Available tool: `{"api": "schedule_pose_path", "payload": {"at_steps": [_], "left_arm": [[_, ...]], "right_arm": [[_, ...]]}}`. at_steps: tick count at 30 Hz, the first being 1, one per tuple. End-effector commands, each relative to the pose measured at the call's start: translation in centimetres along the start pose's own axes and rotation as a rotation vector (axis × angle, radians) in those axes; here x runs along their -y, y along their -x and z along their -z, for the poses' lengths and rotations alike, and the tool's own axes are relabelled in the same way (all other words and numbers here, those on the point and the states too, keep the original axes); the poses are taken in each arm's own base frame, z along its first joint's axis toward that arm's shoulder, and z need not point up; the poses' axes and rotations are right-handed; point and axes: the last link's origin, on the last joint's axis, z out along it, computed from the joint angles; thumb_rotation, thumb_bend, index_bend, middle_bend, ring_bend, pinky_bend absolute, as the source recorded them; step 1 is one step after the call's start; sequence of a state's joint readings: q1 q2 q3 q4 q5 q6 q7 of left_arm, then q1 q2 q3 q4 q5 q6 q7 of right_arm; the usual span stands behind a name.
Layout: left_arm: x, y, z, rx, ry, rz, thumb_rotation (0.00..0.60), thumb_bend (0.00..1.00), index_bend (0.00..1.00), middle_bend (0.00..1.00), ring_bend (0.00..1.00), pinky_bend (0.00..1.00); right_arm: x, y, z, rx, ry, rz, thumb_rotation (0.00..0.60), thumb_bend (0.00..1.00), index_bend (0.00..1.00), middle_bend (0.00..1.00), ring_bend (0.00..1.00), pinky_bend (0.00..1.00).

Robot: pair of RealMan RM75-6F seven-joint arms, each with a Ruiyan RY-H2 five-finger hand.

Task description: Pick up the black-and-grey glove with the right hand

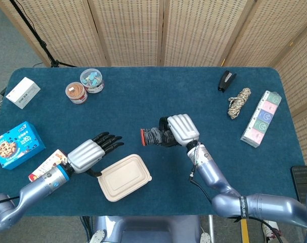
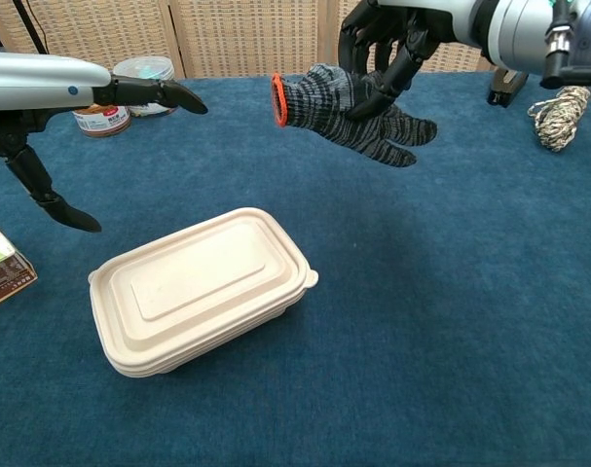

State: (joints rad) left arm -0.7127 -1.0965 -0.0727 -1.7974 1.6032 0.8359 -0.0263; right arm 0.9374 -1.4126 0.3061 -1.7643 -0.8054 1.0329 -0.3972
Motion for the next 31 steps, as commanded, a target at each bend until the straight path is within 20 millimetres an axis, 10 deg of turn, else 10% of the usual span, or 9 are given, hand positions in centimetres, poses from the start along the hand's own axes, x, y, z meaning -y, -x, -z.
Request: {"api": "schedule_pose_path", "payload": {"at_steps": [1, 31], "left_arm": [[-0.6, -0.2, -0.9, -0.009, 0.010, -0.009, 0.600, 0.00, 0.00, 0.00, 0.00, 0.00], [-2.8, 1.1, -5.3, -0.001, 0.033, -0.006, 0.600, 0.00, 0.00, 0.00, 0.00, 0.00]], "right_arm": [[0.4, 0.0, 0.1, 0.002, -0.003, -0.008, 0.600, 0.29, 0.59, 0.61, 0.54, 0.55], [1.1, -0.6, 0.7, -0.001, -0.011, -0.097, 0.600, 0.29, 0.59, 0.61, 0.54, 0.55]]}}
